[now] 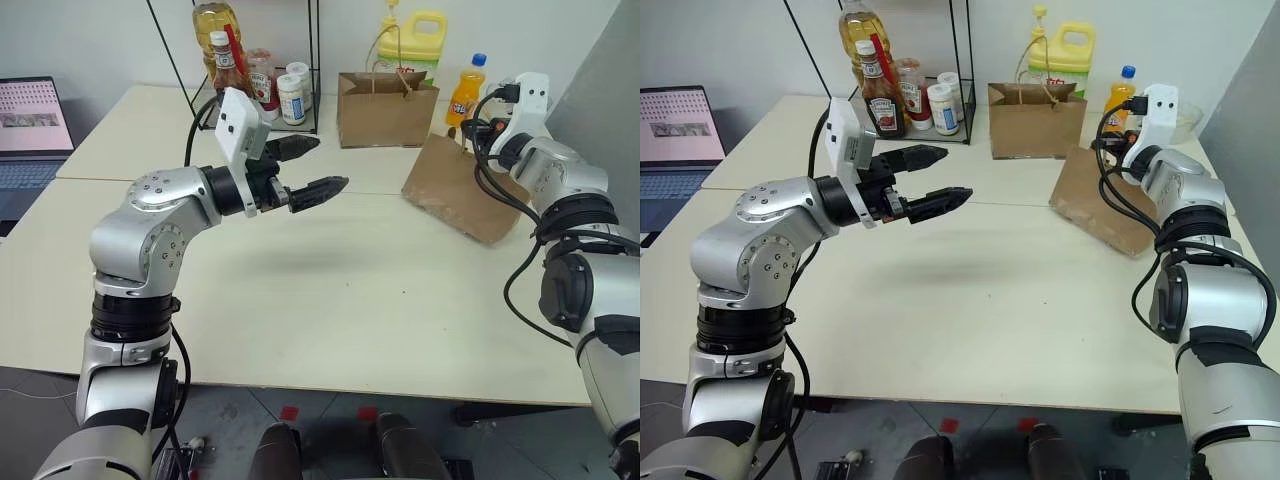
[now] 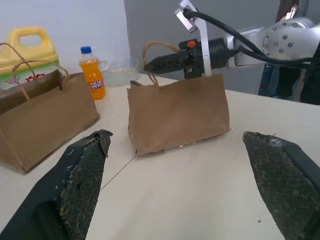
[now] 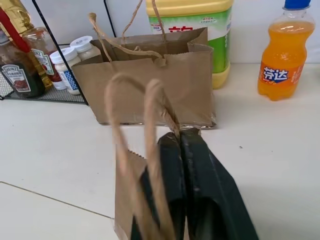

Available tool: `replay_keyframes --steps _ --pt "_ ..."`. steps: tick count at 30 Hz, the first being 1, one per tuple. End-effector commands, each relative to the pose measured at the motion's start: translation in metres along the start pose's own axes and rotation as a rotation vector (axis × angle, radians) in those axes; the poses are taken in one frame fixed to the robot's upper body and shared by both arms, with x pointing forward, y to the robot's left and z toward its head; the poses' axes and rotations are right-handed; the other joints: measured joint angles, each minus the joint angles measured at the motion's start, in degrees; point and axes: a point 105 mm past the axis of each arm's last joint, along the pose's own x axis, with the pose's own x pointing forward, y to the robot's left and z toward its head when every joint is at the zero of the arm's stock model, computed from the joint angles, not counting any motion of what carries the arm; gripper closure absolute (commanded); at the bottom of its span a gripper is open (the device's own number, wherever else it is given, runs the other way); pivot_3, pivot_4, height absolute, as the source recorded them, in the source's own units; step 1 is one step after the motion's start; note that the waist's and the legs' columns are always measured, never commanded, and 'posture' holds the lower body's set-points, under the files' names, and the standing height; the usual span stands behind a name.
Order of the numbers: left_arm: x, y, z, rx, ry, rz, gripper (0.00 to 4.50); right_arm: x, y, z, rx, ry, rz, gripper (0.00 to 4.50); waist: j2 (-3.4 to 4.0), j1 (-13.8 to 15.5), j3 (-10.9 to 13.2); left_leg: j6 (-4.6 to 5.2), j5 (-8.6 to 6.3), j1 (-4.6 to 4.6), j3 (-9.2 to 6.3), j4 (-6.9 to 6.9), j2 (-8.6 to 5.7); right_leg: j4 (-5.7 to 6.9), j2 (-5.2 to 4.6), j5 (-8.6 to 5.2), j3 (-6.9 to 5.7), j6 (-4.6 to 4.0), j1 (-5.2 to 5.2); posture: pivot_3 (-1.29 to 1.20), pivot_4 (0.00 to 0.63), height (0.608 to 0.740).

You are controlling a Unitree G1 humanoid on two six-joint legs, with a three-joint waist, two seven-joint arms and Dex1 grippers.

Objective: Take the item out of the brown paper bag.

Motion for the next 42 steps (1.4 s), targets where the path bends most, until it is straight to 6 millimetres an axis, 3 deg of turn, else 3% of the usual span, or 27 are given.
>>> replay_keyframes --steps 1,5,13,20,28,40,42 --pt "-0.006 -0.002 0.014 0.029 -0.043 0.013 0.0 0.0 0.012 0.029 0.008 -0.088 0.071 4.49 0.0 -0.01 0.0 0.0 0.0 0.0 0.0 0.0 0.0 0.01 0.0 0.0 0.0 0.0 0.0 0.0 0.15 0.74" --pt "-0.014 0.0 0.01 0.003 -0.035 0.06 0.0 0.002 0.027 0.035 0.002 -0.09 0.153 4.49 0.02 -0.18 0.01 0.0 0.0 0.01 0.0 0.0 0.0 0.04 0.0 0.0 0.0 0.0 0.0 0.0 0.15 0.74" --pt "-0.045 -0.018 -0.01 -0.089 -0.011 0.178 0.0 0.004 0.096 0.054 -0.011 -0.102 0.469 4.49 0.09 -1.13 0.06 -0.01 0.0 0.04 -0.01 0.01 0.02 0.26 0.0 0.0 -0.01 0.0 -0.05 0.0 0.15 0.74" --pt "-0.067 -0.027 -0.012 -0.128 -0.004 0.285 0.0 0.004 0.161 0.046 -0.016 -0.073 0.696 4.49 0.09 -1.09 0.06 0.0 0.0 0.01 -0.12 0.03 0.01 0.3 -0.01 0.0 -0.12 0.0 -0.04 0.0 0.15 0.74" --pt "-0.079 -0.033 -0.018 -0.145 0.017 0.351 0.0 0.004 0.212 0.024 -0.064 -0.024 0.872 4.49 0.09 -0.57 0.06 0.01 -0.01 -0.01 -0.21 0.05 -0.01 0.31 -0.04 0.0 -0.21 0.0 -0.04 0.0 0.15 0.74" --pt "-0.09 -0.042 -0.026 -0.159 0.048 0.396 0.0 0.008 0.234 -0.011 -0.132 0.047 0.931 4.49 0.09 -0.11 0.06 0.03 -0.02 0.01 -0.23 0.03 0.0 0.3 -0.03 -0.01 -0.25 -0.01 -0.05 0.0 0.15 0.74" --pt "-0.09 -0.042 -0.027 -0.161 0.05 0.397 0.0 0.008 0.236 -0.013 -0.13 0.048 0.934 3.92 0.09 -0.11 0.06 0.03 -0.02 0.0 -0.23 0.03 0.0 0.3 -0.03 -0.01 -0.26 -0.02 -0.05 0.0 0.15 0.74"
